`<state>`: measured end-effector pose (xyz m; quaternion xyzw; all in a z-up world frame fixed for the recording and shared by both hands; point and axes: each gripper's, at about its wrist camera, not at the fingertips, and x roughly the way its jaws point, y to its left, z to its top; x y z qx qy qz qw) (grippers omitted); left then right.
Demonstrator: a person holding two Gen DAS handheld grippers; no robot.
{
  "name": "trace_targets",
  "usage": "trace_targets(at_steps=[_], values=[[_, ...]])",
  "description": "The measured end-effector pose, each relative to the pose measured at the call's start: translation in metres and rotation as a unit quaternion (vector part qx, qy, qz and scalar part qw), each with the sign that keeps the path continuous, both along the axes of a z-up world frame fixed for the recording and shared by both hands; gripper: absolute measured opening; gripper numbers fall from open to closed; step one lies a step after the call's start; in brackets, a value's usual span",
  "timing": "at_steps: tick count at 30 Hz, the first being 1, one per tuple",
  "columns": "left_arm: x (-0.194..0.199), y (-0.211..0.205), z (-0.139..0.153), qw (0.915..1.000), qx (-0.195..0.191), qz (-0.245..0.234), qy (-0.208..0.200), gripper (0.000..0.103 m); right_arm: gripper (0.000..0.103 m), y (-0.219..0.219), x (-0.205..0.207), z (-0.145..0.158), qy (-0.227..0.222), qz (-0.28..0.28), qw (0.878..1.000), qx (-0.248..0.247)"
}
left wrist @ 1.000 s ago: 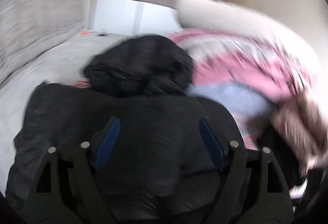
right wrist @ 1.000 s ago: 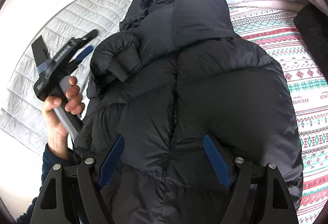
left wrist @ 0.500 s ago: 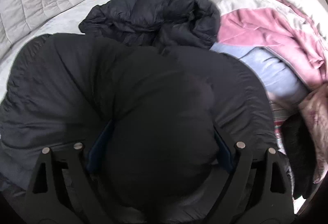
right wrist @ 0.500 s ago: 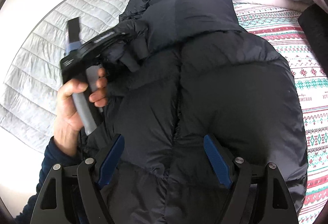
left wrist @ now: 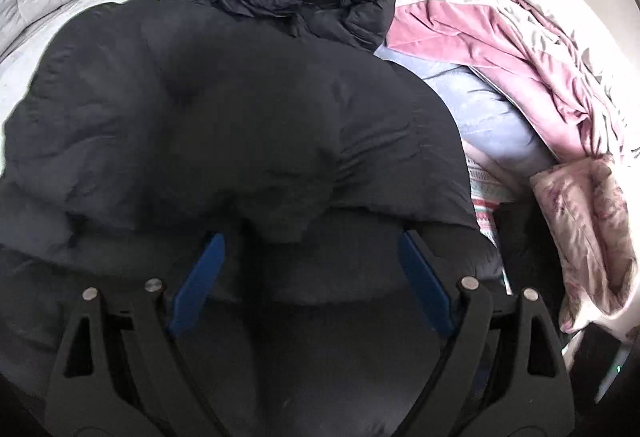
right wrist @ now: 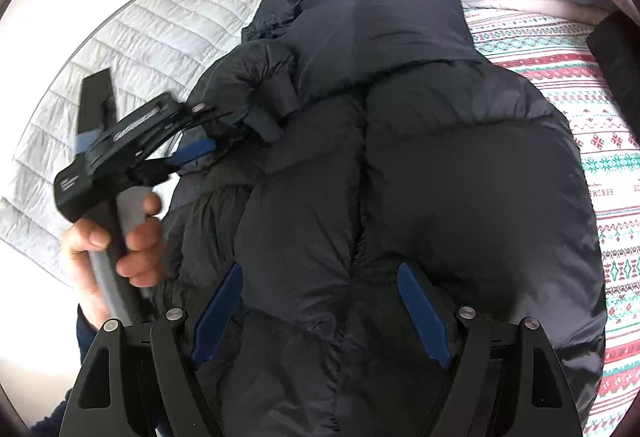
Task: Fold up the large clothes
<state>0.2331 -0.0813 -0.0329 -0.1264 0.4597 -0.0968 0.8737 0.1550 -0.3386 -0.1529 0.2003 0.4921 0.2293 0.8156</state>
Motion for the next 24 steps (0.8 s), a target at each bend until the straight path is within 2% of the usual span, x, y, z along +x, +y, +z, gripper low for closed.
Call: trace_targets(at_steps=[2,3,4,5,6,7,8,9,10,12,13,14,15,16,17,18,19,20,21,24], values=[[0.024,-0.01,-0.016,0.9978,0.056,0.036,-0.005,0.088,0.081,0.001,0.0,0.0,0.0,0.0,1.0,-0.001],[0.033,-0.01,-0.021,0.9959,0.071,0.056,0.001,0.088,0.081,0.0,0.001,-0.001,0.0,-0.003,1.0,-0.001],[0.046,-0.008,-0.028,0.9931,0.078,0.087,0.012,0.088,0.081,-0.003,0.002,-0.001,0.001,-0.005,1.0,0.001],[0.057,-0.001,-0.033,0.9915,0.057,0.116,0.016,0.08,0.081,-0.004,0.002,0.0,0.001,-0.007,1.0,0.003],[0.06,0.003,-0.034,0.9908,0.034,0.131,0.012,0.06,0.081,-0.007,0.001,0.0,0.0,-0.011,1.0,0.005],[0.064,0.01,-0.033,0.9883,-0.023,0.151,0.009,0.051,0.081,-0.011,0.002,0.0,-0.001,-0.016,1.0,0.006],[0.066,0.014,-0.031,0.9858,-0.062,0.156,0.011,0.042,0.081,-0.014,0.002,0.0,-0.001,-0.02,1.0,0.009],[0.067,0.014,-0.029,0.9844,-0.083,0.155,0.008,0.038,0.081,-0.018,0.002,0.0,0.001,-0.023,1.0,0.013],[0.067,0.014,-0.023,0.9811,-0.123,0.149,-0.006,0.037,0.081,-0.02,0.001,0.001,0.001,-0.024,1.0,0.015],[0.063,0.015,-0.017,0.9712,-0.187,0.144,-0.032,0.037,0.081,-0.023,0.001,0.003,-0.002,-0.028,0.999,0.02],[0.059,0.017,-0.013,0.956,-0.256,0.136,-0.047,0.037,0.081,-0.025,0.0,0.006,-0.006,-0.031,0.999,0.021],[0.057,0.017,-0.011,0.9457,-0.293,0.13,-0.054,0.037,0.081,-0.027,0.0,0.007,-0.009,-0.034,0.999,0.023],[0.053,0.014,-0.009,0.9338,-0.328,0.128,-0.061,0.038,0.081,-0.028,0.0,0.008,-0.012,-0.036,0.999,0.024],[0.049,0.009,-0.009,0.9304,-0.336,0.131,-0.066,0.041,0.081,-0.03,-0.001,0.009,-0.015,-0.038,0.999,0.025],[0.047,0.002,-0.009,0.9322,-0.332,0.129,-0.067,0.057,0.081,-0.031,0.0,0.01,-0.015,-0.04,0.999,0.024],[0.046,-0.009,-0.011,0.9382,-0.32,0.118,-0.061,0.077,0.081,-0.033,0.0,0.009,-0.014,-0.043,0.999,0.024],[0.047,-0.023,-0.016,0.9509,-0.29,0.099,-0.043,0.082,0.081,-0.035,0.0,0.008,-0.012,-0.046,0.999,0.024],[0.047,-0.03,-0.019,0.9579,-0.269,0.095,-0.034,0.083,0.081,-0.037,0.0,0.007,-0.01,-0.047,0.999,0.024],[0.047,-0.04,-0.026,0.9699,-0.227,0.087,-0.015,0.083,0.081,-0.039,0.001,0.006,-0.007,-0.05,0.998,0.025],[0.039,-0.047,-0.034,0.9793,-0.19,0.068,0.015,0.083,0.081,-0.043,0.001,0.008,-0.006,-0.053,0.998,0.025]])
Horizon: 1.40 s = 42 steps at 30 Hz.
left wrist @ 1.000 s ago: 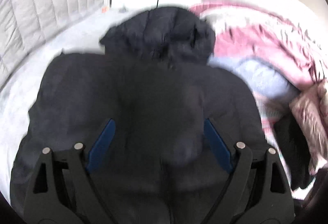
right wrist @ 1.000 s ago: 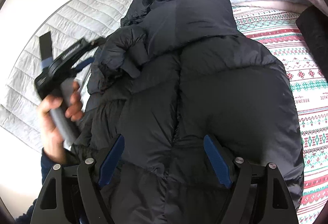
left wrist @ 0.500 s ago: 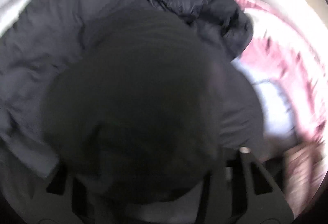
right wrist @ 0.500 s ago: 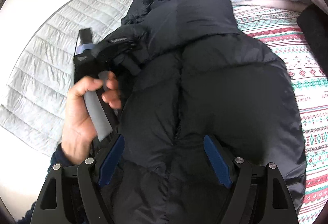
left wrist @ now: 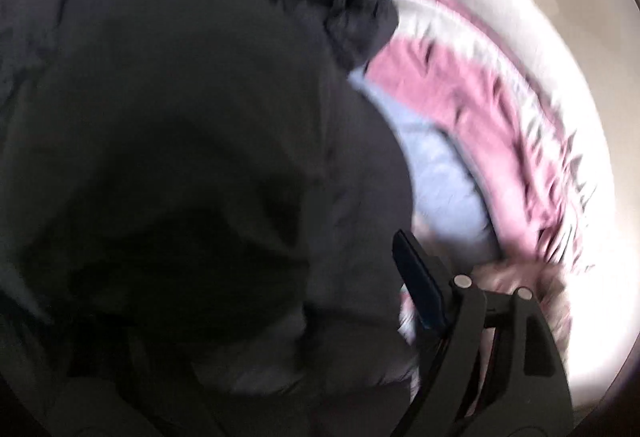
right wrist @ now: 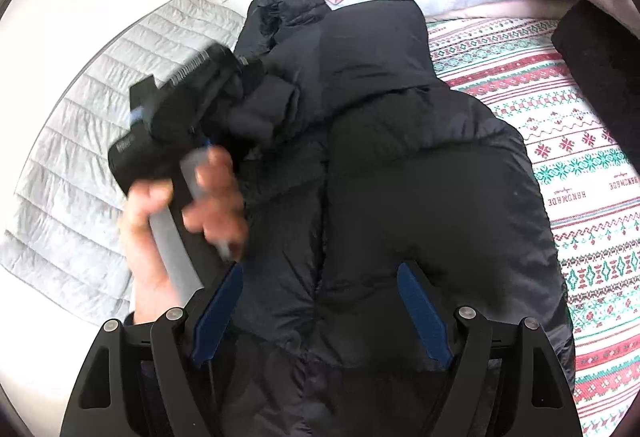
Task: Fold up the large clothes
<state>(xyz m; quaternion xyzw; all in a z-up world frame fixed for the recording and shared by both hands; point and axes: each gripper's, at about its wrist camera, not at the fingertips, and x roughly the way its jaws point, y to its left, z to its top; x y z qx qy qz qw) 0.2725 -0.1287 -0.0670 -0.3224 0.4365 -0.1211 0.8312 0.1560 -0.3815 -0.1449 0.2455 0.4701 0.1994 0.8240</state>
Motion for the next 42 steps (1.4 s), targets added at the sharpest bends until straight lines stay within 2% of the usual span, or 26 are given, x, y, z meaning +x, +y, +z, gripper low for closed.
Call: trace_targets(at_steps=[2,7,11,12,14,15,16,17,18,21,24,25,28,31,33,35,36,37,40,42], values=[[-0.011,0.003,0.005,0.9998,0.01,-0.019,-0.001,0.083,0.081,-0.002,-0.001,0.002,-0.003,0.001,1.0,0.001],[-0.042,0.023,0.041,0.997,0.037,-0.065,-0.021,0.083,0.081,-0.007,0.0,-0.001,0.002,-0.007,1.0,0.002],[-0.04,0.047,0.061,0.9897,0.103,-0.038,-0.092,0.086,0.081,-0.007,0.003,-0.003,0.004,-0.019,1.0,0.013],[-0.032,0.047,0.059,0.9897,0.106,-0.03,-0.092,0.086,0.081,-0.004,0.005,-0.005,0.007,-0.019,1.0,0.012],[-0.01,0.039,0.041,0.9953,0.069,-0.035,-0.057,0.086,0.081,0.003,0.007,-0.008,0.012,-0.01,1.0,0.01],[0.001,0.037,0.027,0.9976,0.036,-0.05,-0.031,0.087,0.081,0.005,0.007,-0.008,0.01,-0.006,1.0,0.008],[0.014,0.027,0.012,0.9984,0.026,-0.05,-0.006,0.087,0.081,0.007,0.007,-0.008,0.007,-0.004,1.0,0.001],[0.023,0.02,0.001,0.999,0.032,-0.032,0.002,0.087,0.081,0.008,0.006,-0.008,0.003,-0.006,1.0,-0.007],[0.028,0.019,-0.004,0.9993,0.03,-0.02,0.001,0.087,0.081,0.008,0.007,-0.007,-0.001,-0.009,1.0,-0.013],[0.043,0.013,-0.016,0.9995,-0.033,-0.003,-0.003,0.087,0.081,0.006,0.008,-0.01,0.0,-0.016,1.0,-0.011],[0.03,0.024,-0.006,0.9932,-0.114,-0.019,-0.009,0.087,0.081,0.001,0.009,-0.01,-0.001,-0.023,1.0,-0.008],[0.02,0.032,0.002,0.9924,-0.117,-0.033,-0.018,0.087,0.081,0.001,0.008,-0.01,0.001,-0.023,1.0,-0.008],[-0.003,0.049,0.026,0.9985,-0.019,-0.045,-0.021,0.087,0.081,0.003,0.004,-0.008,0.0,-0.013,1.0,-0.008],[-0.012,0.067,0.045,0.9978,0.048,-0.034,-0.03,0.087,0.081,0.01,0.006,-0.004,-0.005,-0.002,1.0,-0.004],[-0.012,0.08,0.057,0.9973,0.046,-0.023,-0.052,0.087,0.081,0.011,0.005,-0.003,-0.008,0.003,1.0,0.003],[-0.006,0.084,0.065,0.9944,0.06,-0.007,-0.086,0.088,0.081,0.009,0.007,-0.004,-0.006,-0.003,1.0,0.015],[0.002,0.082,0.06,0.9918,0.084,0.001,-0.097,0.088,0.081,0.006,0.008,-0.004,-0.006,-0.009,1.0,0.022],[0.014,0.079,0.05,0.9901,0.109,-0.003,-0.089,0.088,0.081,0.003,0.011,-0.004,-0.003,-0.014,0.999,0.032],[0.05,0.065,-0.005,0.9773,0.211,-0.02,-0.011,0.088,0.081,0.002,0.028,0.014,-0.004,-0.012,0.999,0.032],[0.057,0.065,-0.026,0.9731,0.23,-0.01,-0.008,0.088,0.081,0.01,0.052,0.048,-0.036,-0.008,0.999,-0.004]])
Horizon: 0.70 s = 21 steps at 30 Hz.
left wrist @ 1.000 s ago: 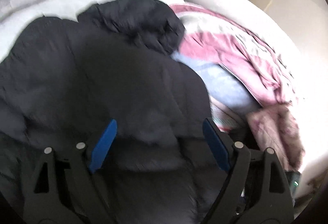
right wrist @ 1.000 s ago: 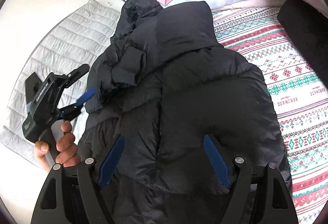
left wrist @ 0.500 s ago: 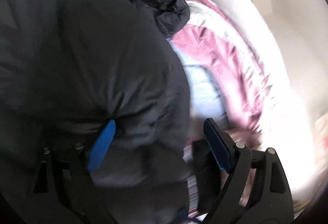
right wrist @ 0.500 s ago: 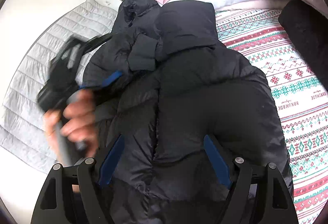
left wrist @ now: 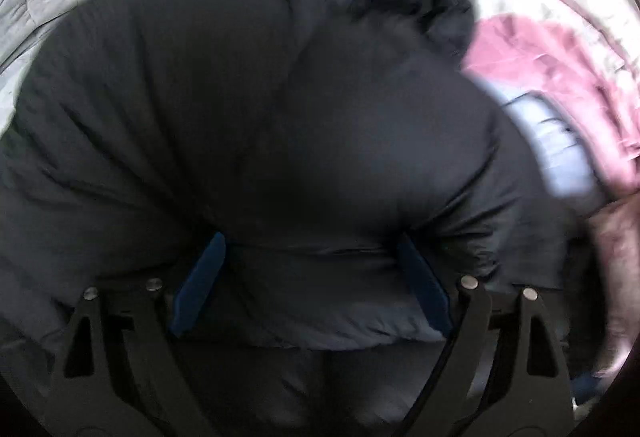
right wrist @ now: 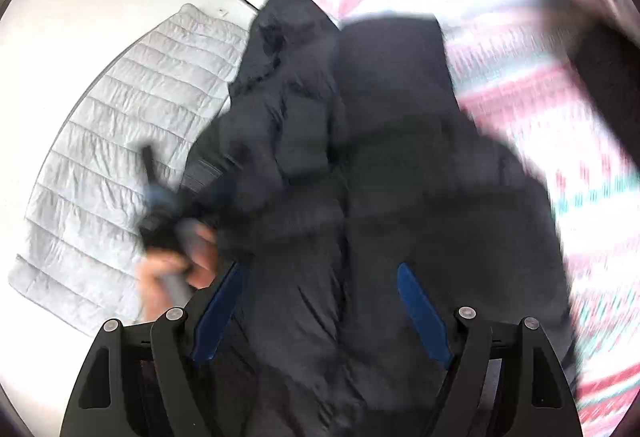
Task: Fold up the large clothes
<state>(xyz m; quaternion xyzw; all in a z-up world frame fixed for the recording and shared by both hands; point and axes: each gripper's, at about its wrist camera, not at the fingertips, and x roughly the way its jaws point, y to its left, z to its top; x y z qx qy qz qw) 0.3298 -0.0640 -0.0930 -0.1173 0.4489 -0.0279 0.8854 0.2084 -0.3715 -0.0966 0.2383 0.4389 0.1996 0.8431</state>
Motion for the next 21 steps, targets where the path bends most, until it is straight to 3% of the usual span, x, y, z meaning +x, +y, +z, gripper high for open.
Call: trace_targets(at_steps=[2,4,7,9,14,18,21], values=[[0.003,-0.004,-0.008,0.9999,0.005,-0.002,-0.011,0.088,0.081,0.018,0.036,0.033,-0.023,0.018,0.999,-0.04],[0.007,-0.007,-0.011,0.9999,0.0,-0.004,-0.011,0.088,0.081,0.046,0.102,0.065,-0.03,0.052,0.996,-0.07],[0.008,-0.008,-0.017,0.9997,0.005,-0.005,-0.022,0.088,0.081,0.072,0.209,0.087,-0.007,0.042,0.998,-0.057],[0.006,-0.007,-0.022,0.9995,0.007,-0.005,-0.03,0.089,0.081,0.086,0.268,0.095,0.0,0.032,0.999,-0.044],[0.0,-0.009,-0.028,0.9989,0.013,-0.003,-0.044,0.089,0.081,0.124,0.395,0.094,-0.016,-0.025,0.987,-0.158],[-0.006,-0.009,-0.038,0.9983,0.016,-0.006,-0.055,0.089,0.081,0.142,0.445,0.082,-0.03,-0.042,0.973,-0.226],[-0.006,-0.011,-0.045,0.9979,0.016,-0.006,-0.062,0.09,0.08,0.158,0.451,0.073,-0.07,-0.025,0.972,-0.223]])
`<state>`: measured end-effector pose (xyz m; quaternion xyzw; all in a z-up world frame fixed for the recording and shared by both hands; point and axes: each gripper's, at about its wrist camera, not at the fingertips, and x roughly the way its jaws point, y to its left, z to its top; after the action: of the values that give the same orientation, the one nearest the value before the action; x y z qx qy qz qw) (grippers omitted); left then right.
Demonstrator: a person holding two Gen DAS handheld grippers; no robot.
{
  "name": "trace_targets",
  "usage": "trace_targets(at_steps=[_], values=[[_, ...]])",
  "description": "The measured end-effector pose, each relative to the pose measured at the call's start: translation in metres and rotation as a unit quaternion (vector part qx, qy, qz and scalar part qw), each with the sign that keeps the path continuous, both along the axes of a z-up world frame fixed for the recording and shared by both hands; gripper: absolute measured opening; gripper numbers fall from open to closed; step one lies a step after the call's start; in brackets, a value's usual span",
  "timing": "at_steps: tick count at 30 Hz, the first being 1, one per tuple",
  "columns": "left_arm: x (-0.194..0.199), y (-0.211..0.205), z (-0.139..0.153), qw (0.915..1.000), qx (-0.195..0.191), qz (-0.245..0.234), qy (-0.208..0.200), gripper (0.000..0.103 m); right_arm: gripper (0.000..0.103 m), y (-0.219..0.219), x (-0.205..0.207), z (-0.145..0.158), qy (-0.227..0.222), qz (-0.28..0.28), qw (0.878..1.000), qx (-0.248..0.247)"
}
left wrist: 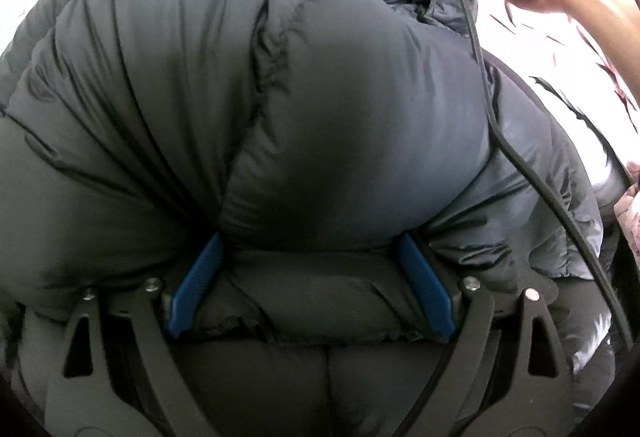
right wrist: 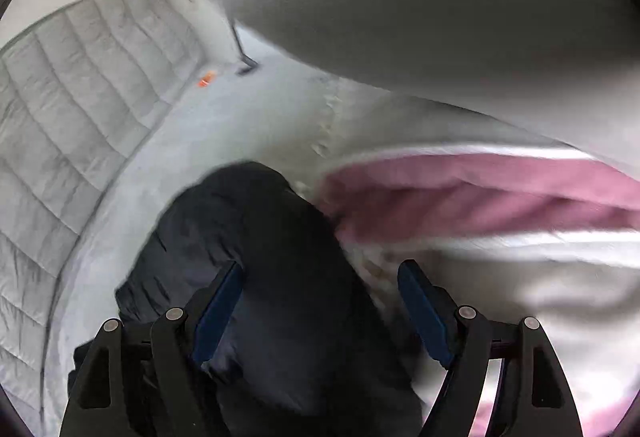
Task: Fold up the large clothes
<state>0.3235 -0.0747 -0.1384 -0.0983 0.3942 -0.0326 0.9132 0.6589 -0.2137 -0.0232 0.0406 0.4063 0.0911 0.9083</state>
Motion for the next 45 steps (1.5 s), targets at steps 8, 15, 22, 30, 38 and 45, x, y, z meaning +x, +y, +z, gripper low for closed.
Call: trace_targets(at_steps=[8,15,22,30,38,45], values=[[0.01,0.013,0.0,0.9997,-0.023,-0.005,0.002,0.09,0.013,0.049,-0.078,0.015,-0.089,0.091,0.985,-0.112],[0.005,0.062,0.006,0.9898,-0.143,-0.001,-0.005,0.09,0.011,0.053,-0.272,0.041,-0.213,0.204,0.944,-0.151],[-0.018,0.135,0.024,0.9632,-0.263,0.054,-0.006,0.089,0.011,0.022,-0.367,-0.024,-0.176,0.219,0.944,-0.17],[-0.037,0.197,0.043,0.9426,-0.316,0.106,-0.02,0.089,0.012,0.017,-0.41,-0.051,-0.189,0.215,0.935,-0.208],[-0.04,0.222,0.12,0.9455,-0.311,0.049,-0.084,0.09,0.023,0.022,-0.413,-0.061,-0.179,0.238,0.929,-0.221],[0.012,0.172,0.041,0.9584,-0.284,0.012,0.027,0.09,0.054,0.024,-0.391,-0.041,-0.132,0.283,0.92,-0.238]])
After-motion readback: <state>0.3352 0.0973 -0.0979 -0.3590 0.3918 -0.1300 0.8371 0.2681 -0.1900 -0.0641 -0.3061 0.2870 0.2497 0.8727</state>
